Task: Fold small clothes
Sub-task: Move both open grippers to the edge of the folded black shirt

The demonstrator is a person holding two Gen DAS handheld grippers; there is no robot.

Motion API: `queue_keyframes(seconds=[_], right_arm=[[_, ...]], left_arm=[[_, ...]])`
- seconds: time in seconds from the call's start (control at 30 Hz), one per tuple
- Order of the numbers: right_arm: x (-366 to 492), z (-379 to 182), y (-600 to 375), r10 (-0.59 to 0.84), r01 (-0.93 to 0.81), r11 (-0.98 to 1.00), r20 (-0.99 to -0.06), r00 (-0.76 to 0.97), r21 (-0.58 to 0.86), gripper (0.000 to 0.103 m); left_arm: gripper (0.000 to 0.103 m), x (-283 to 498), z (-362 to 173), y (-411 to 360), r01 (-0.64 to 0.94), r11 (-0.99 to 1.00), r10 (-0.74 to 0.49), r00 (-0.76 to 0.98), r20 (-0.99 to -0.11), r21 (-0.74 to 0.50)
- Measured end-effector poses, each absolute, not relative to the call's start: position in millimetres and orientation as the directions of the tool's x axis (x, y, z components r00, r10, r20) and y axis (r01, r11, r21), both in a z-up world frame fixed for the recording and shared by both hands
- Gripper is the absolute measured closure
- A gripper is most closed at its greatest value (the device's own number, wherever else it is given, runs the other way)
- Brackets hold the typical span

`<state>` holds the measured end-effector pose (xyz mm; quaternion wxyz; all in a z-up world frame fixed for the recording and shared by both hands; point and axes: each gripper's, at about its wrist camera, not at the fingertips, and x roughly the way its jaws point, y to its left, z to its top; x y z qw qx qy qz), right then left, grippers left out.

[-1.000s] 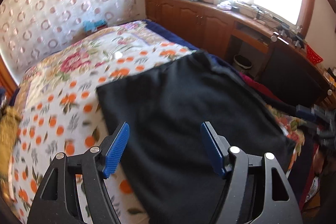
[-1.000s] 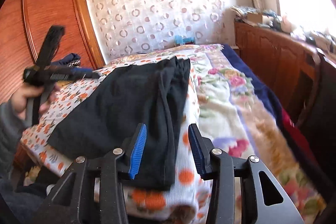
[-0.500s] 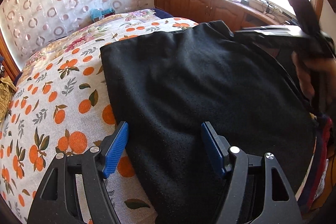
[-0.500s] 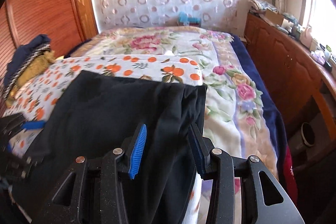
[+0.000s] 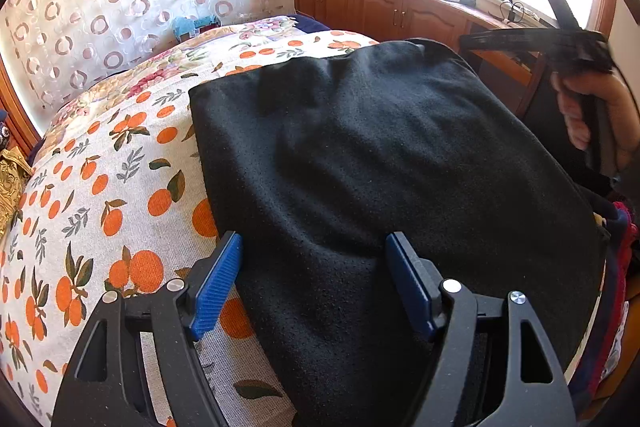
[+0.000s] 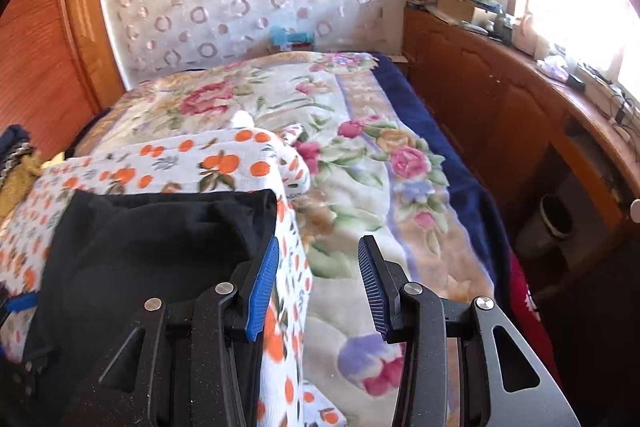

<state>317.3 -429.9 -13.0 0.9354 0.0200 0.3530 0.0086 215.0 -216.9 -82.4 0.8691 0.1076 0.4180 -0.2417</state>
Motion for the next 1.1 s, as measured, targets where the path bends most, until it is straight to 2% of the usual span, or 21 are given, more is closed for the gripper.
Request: queue_keyframes(seconds=[0.3, 0.6, 0.77, 1.03, 1.07, 1.1], right_arm=[[198, -22, -417, 0.211, -0.184, 0.977, -0.611, 0.763, 0.106, 0.060], [104, -55, -426, 0.251, -0.215, 0.967, -0.643, 0.723, 0.136, 0.060], [99, -56, -427, 0.265, -0.221, 0.963, -0.666, 0.697, 0.151, 0.060], [102, -46, -414, 0.232, -0.203, 0.971, -0.681, 0.694, 0.123, 0.060], [100, -46, -412, 0.224, -0.203, 0.973, -0.683, 0.695, 0.112, 0.060], [96, -47, -409, 0.210, -0.202, 0.975, -0.687, 0.696, 0.094, 0.060]], left_arm=[[0.029, 212, -83, -219, 0.509, 0.861, -0.324, 0.537, -0.778, -0.007], [0.029, 199, -80, -208, 0.516, 0.857, -0.336, 0.521, -0.784, -0.024], [0.029, 170, -79, -185, 0.509, 0.855, -0.387, 0.496, -0.777, -0.101], [0.029, 111, -65, -156, 0.507, 0.848, -0.440, 0.508, -0.741, -0.156], [0.029, 109, -64, -154, 0.510, 0.845, -0.446, 0.505, -0.739, -0.161], [0.034, 106, -64, -153, 0.515, 0.841, -0.451, 0.502, -0.738, -0.165]])
